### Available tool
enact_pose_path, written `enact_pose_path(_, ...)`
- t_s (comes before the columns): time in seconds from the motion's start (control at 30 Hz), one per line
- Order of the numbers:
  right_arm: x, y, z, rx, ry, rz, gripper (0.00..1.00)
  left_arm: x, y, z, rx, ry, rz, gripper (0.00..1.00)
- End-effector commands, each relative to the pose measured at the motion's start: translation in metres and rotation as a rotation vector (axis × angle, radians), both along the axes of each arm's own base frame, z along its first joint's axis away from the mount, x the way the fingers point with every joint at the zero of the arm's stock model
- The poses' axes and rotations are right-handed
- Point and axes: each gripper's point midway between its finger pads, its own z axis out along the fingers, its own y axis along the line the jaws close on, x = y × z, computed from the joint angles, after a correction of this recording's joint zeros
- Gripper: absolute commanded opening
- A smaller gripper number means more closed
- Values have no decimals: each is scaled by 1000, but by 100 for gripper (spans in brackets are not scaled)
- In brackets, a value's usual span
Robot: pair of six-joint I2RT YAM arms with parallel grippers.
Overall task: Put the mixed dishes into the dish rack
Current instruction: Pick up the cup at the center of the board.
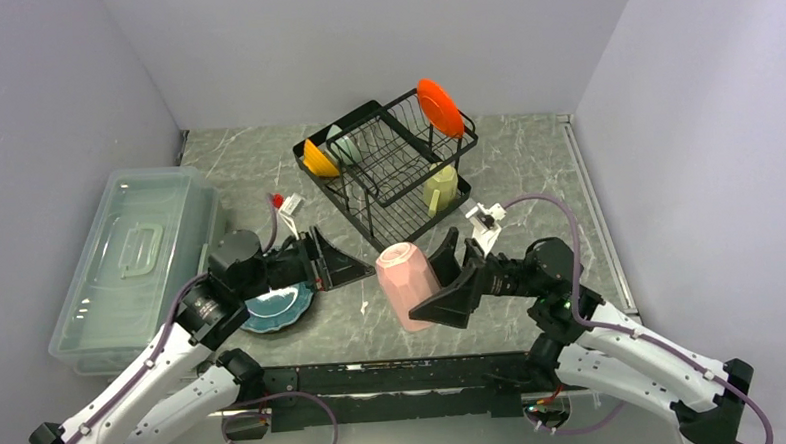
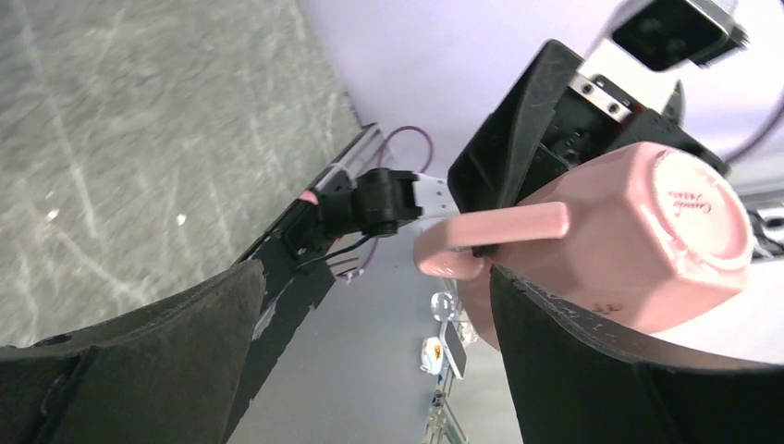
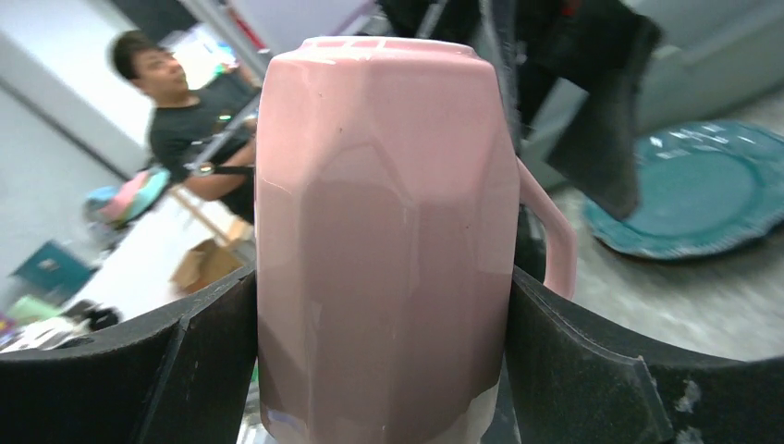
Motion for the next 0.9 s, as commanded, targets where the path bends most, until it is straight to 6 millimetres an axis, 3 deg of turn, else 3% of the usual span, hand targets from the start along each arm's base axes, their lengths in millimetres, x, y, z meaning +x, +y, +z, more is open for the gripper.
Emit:
enact_pose_path(0.0, -52, -26, 96, 335, -164, 217, 49, -20, -5, 52, -174, -259, -130, 97)
enact_pose_path(0.17, -64, -34, 115, 409, -175, 289, 50, -43, -6, 85, -290, -451, -258, 93)
enact_pose_path(0.33, -70, -34, 128, 444, -172, 336, 50, -62, -3, 103, -350, -589, -356, 91)
enact_pose_path(0.67, -84, -19, 157, 529, -203, 426, 49, -93, 11, 130, -486, -791, -449, 87)
enact_pose_path(0.87, -89, -8, 171, 562, -226, 455, 49, -110, 19, 140, -560, -880, -512, 78)
